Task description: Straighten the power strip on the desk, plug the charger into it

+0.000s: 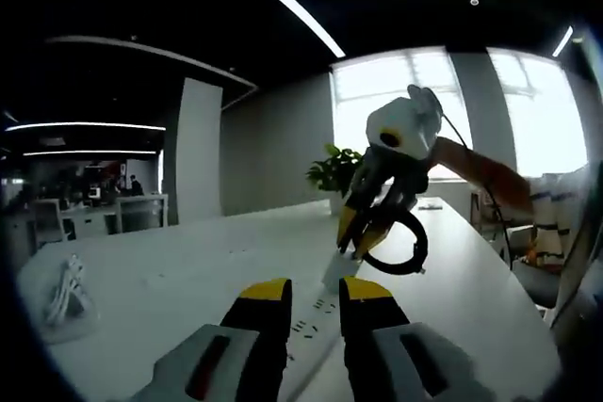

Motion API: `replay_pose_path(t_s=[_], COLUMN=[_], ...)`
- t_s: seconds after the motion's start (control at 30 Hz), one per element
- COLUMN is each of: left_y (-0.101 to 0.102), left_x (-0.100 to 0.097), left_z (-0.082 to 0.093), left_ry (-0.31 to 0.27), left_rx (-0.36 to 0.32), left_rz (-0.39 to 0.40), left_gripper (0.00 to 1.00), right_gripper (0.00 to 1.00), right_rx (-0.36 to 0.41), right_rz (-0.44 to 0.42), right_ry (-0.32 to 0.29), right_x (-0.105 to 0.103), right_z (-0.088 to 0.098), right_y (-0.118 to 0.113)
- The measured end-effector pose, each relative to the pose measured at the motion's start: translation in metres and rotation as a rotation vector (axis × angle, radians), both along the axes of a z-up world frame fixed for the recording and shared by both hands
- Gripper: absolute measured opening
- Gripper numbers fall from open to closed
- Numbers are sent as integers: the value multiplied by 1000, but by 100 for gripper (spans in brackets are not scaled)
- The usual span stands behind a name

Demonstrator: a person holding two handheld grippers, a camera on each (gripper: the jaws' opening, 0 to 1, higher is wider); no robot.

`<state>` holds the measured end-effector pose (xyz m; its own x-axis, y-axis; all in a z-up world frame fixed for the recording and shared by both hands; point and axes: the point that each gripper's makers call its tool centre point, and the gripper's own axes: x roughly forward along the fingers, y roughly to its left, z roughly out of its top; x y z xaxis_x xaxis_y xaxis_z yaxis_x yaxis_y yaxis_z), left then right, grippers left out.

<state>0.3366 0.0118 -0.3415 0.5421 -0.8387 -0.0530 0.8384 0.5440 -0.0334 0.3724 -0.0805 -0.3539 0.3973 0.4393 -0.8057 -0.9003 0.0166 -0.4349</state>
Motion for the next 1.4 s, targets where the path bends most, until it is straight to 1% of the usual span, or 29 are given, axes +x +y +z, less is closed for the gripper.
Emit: replay_pose_path(t_s=[0.1, 0.33, 0.43, 0.57, 0.7, 0.87, 0.97, 1.03, 1.4], left_y=[0, -1, -1, -2, -3, -3, -3, -4, -8], left_x=[0, -2, -2, -4, -4, -5, -7, -8, -12], left_z=[0, 1, 1, 0, 0, 1, 3, 4, 4], left_ry=[6, 5, 5, 5, 11, 11, 6, 3, 3], left_rx=[-6, -5, -3, 1, -2, -5, -6, -7, -5], left_rz=[-2, -10, -14, -17, -21, -25, -28, -31, -45], left_gripper=[20, 20, 20, 21, 21, 21, 21, 21, 21], right_gripper=[11, 12, 12, 13, 13, 18, 17, 17, 17], right_rx=[-25, -56, -73, -98, -107, -130, -162, -168, -174], right_rz=[6, 12, -2, -5, -7, -14, 2, -3, 5], right_ry=[4, 26, 37, 35, 36, 69, 46, 46, 43], right_x=[1, 2, 2, 1, 1, -4, -2, -1, -1], right_z=[0, 0, 0, -1, 0, -2, -2, -3, -2], right_y=[-1, -3, -4, -5, -5, -5, -6, -6, -1])
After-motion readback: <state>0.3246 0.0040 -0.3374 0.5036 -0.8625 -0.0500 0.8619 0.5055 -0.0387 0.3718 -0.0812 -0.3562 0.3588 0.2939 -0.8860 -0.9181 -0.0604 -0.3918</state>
